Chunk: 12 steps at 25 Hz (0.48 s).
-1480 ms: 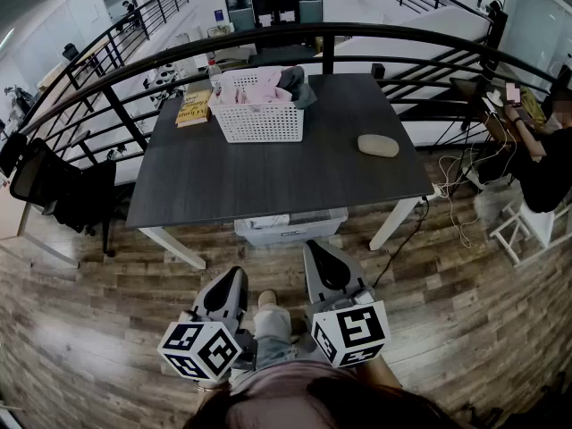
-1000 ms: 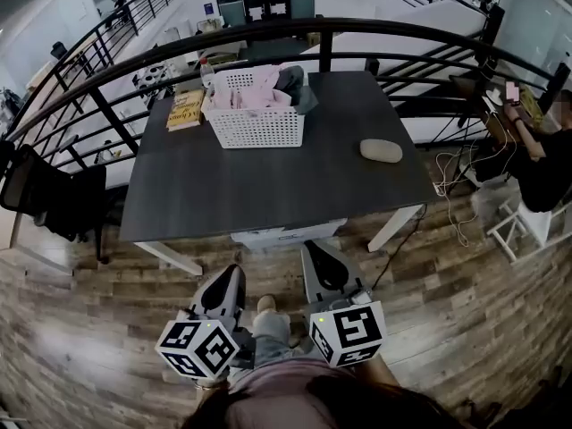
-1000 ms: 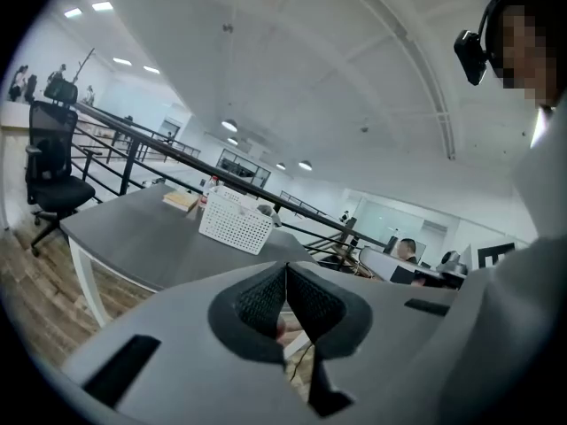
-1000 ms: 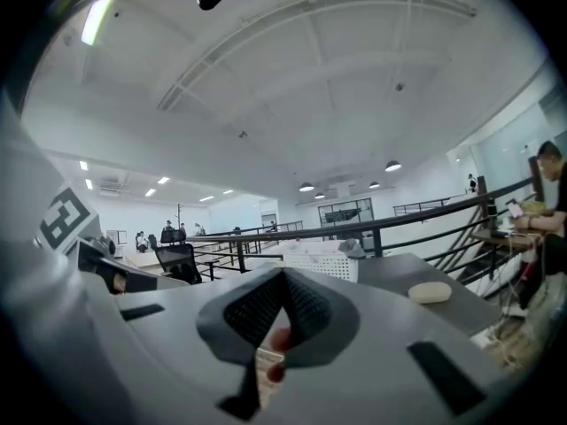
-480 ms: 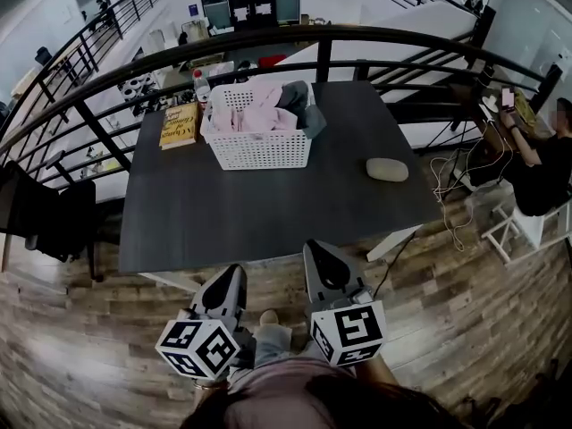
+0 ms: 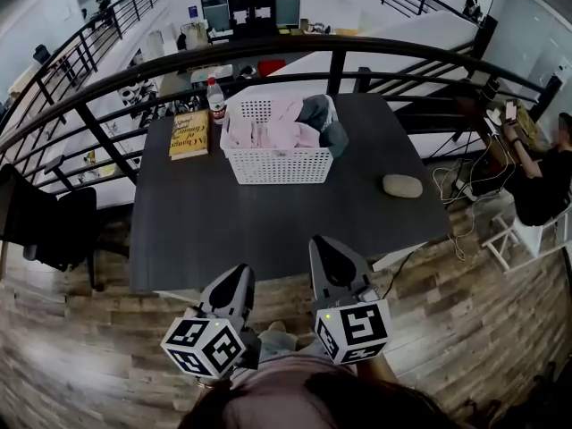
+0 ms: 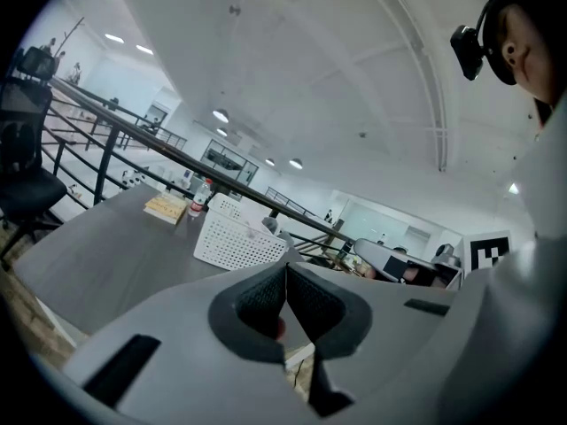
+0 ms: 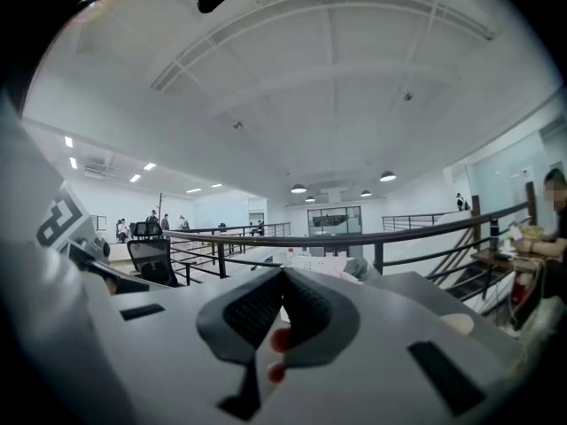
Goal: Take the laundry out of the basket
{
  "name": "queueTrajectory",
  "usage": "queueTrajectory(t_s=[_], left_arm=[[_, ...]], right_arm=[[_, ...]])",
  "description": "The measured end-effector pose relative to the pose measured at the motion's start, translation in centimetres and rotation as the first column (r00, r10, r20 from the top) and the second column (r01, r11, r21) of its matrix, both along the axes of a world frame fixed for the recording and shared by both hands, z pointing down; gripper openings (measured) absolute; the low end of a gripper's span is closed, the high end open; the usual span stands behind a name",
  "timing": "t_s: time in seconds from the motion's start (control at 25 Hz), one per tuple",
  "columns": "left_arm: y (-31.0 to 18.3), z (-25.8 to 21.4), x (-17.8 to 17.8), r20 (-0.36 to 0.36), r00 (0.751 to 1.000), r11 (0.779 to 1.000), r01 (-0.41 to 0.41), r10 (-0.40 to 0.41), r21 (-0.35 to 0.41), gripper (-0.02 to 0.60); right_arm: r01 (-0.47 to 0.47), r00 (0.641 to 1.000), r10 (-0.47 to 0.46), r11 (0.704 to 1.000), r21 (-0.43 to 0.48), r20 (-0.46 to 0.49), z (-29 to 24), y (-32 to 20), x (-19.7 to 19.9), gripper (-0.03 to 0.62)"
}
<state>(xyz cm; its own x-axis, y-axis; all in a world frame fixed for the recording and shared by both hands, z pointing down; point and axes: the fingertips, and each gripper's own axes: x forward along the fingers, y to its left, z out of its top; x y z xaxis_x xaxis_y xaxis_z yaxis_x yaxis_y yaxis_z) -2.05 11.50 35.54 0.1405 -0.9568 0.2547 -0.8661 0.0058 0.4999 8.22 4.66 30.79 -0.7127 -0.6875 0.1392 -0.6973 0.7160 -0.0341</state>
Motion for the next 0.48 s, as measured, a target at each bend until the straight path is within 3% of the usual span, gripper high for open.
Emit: queueTrajectory(t_s=[0.48], left_arm=[[-2.0,1.3,-3.5,-0.04,0.999,0.999,-0.034,0.033,-0.011,-0.003]], right_arm=[[-0.063,0.997,0.063,0.998,-0.005,-0.033,0.8,-2.1,-2.2,0.015]])
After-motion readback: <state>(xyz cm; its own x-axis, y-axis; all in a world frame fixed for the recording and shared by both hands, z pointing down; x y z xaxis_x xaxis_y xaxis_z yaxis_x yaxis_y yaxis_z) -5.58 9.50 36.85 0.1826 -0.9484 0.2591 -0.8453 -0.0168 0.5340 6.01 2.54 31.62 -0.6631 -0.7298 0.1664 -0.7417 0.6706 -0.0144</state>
